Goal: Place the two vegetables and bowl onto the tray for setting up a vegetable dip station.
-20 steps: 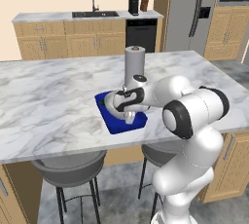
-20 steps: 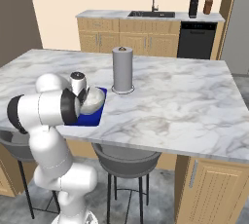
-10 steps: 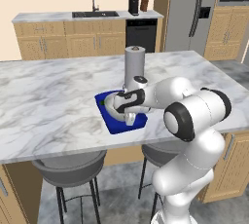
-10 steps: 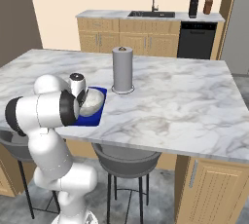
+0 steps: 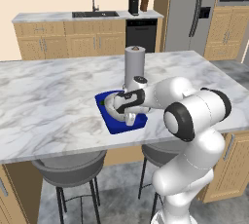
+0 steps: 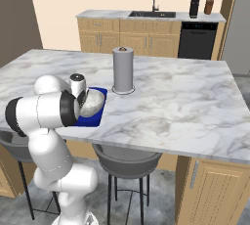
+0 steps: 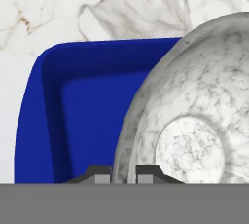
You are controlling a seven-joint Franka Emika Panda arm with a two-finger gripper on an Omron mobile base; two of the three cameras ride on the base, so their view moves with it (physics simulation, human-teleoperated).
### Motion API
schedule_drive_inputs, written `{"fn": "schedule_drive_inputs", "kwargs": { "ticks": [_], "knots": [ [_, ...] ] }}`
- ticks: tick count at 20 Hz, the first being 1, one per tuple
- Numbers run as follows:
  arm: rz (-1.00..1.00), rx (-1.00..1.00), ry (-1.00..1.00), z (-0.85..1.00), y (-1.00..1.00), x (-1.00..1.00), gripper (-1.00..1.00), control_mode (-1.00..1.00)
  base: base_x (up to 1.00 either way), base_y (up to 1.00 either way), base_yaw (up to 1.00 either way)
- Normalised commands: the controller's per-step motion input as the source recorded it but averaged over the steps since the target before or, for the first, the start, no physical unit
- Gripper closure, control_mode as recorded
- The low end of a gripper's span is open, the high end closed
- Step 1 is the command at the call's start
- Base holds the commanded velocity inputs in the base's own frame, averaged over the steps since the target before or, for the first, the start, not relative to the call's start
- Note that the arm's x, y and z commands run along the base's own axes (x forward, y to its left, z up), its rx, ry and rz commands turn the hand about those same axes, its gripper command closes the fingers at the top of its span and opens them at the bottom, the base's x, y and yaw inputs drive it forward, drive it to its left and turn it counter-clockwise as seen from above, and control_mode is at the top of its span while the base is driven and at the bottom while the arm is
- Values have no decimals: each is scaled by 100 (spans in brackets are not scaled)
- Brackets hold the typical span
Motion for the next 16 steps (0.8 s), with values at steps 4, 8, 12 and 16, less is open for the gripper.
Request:
{"fn": "schedule_drive_inputs", "kwargs": {
  "ticks": [4,8,12,16],
  "knots": [
    [0,0,0,0,0,0,-100,-100,0,0,0],
    [0,0,0,0,0,2,-100,-100,0,0,0],
    [0,0,0,5,0,1,-100,-100,0,0,0],
    [0,0,-2,30,0,0,-100,-100,0,0,0]
  ]
}}
